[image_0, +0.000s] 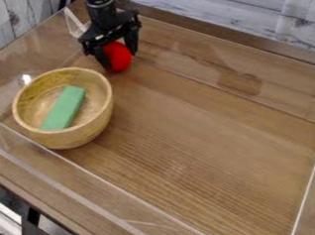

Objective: Move the red fruit to the right side of the table

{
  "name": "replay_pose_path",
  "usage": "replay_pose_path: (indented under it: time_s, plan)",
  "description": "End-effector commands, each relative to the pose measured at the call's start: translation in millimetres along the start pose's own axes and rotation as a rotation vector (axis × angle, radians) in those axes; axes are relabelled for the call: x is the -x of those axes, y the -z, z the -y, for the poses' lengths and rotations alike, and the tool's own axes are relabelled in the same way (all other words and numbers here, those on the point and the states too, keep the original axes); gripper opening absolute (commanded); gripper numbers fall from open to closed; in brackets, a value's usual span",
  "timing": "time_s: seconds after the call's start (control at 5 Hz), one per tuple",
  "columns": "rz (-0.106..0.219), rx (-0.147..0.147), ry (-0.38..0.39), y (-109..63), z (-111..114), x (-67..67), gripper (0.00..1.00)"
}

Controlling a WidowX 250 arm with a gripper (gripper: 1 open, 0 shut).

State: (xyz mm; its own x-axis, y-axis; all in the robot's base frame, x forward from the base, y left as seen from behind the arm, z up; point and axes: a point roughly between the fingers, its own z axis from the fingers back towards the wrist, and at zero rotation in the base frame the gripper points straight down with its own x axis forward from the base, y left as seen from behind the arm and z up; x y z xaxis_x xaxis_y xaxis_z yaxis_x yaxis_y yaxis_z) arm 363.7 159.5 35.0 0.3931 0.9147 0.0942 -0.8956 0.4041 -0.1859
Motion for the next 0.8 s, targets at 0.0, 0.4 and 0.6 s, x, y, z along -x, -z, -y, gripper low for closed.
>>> replay_pose_path:
  time_s: [0.0,0.4,0.6]
  plan:
    - [0.040,0.032,0.017,-15.2,11,-1.8,0.00]
    - [0.045,0.148,0.122,-62.2,39,35.9,0.00]
    - [0.022,0.192,0.226,-75.1,58,76.2,0.00]
